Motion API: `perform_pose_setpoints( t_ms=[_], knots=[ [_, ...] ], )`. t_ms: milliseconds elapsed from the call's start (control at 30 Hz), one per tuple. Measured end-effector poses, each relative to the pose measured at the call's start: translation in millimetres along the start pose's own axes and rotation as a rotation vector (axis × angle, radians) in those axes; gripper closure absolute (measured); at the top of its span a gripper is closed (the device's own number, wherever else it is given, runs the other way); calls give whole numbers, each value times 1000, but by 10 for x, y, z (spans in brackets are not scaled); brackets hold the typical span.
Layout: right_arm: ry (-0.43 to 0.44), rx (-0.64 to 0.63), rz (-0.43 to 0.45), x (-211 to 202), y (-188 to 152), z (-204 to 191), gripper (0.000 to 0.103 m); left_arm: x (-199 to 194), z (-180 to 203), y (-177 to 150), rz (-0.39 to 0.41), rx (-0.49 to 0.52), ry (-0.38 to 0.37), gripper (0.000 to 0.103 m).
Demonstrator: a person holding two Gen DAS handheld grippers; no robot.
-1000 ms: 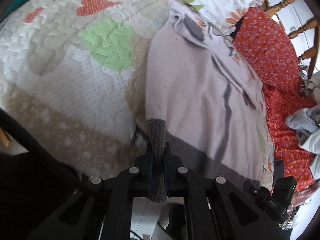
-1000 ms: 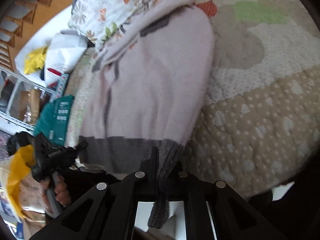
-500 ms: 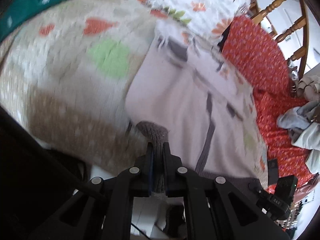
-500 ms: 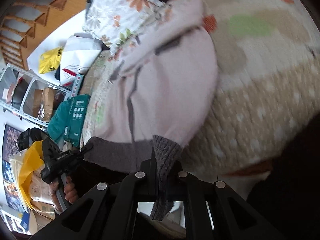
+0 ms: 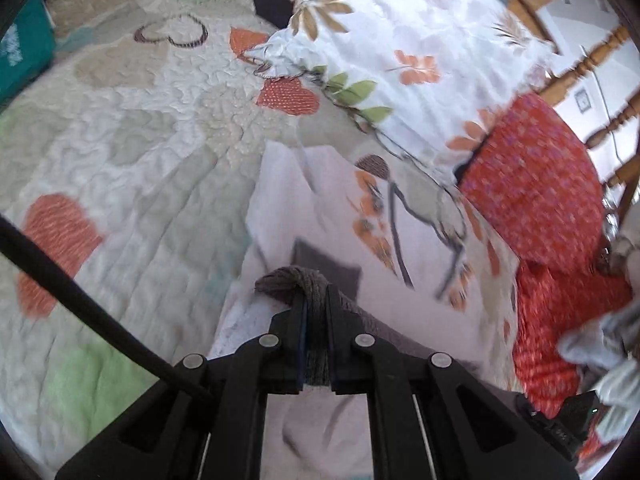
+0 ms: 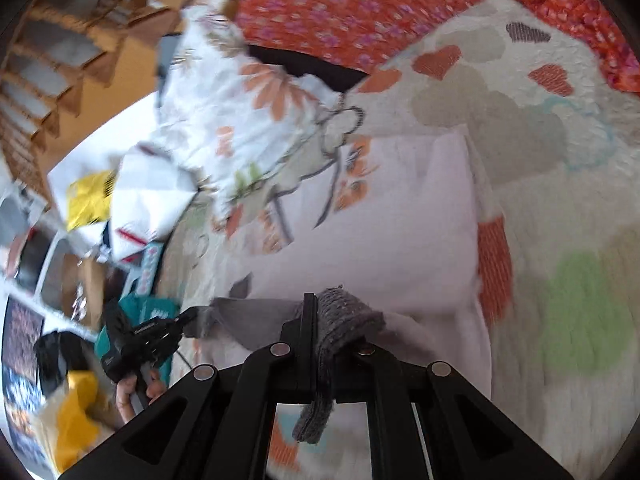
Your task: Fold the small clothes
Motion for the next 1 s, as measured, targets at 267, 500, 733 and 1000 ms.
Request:
perform_pose_setpoints(
  t_ms=[267,500,733,1000],
  knots=[
    [-19,107,-39,607,533,363,97,496,-66,346,-31,-36,-8,94],
    [-21,221,-5,913,915,569,91,349,-29,594,106,-65,13,47],
    [67,336,75,886,1087,700,51,135,27,569,122,-7,64,44],
    [-211,0,48,555,921,410,48,-43,-23,283,53,111,160,37]
  ],
)
Point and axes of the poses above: each gripper's, at about its wrist camera, not at the fingertips, and x roughly the way its jaws point, z to its right, y to its top, the point moved 2 cm from there along x, roughly the way its jaws point, and after that the axes turned 3 degrees about -z, right-handed, at the moved point
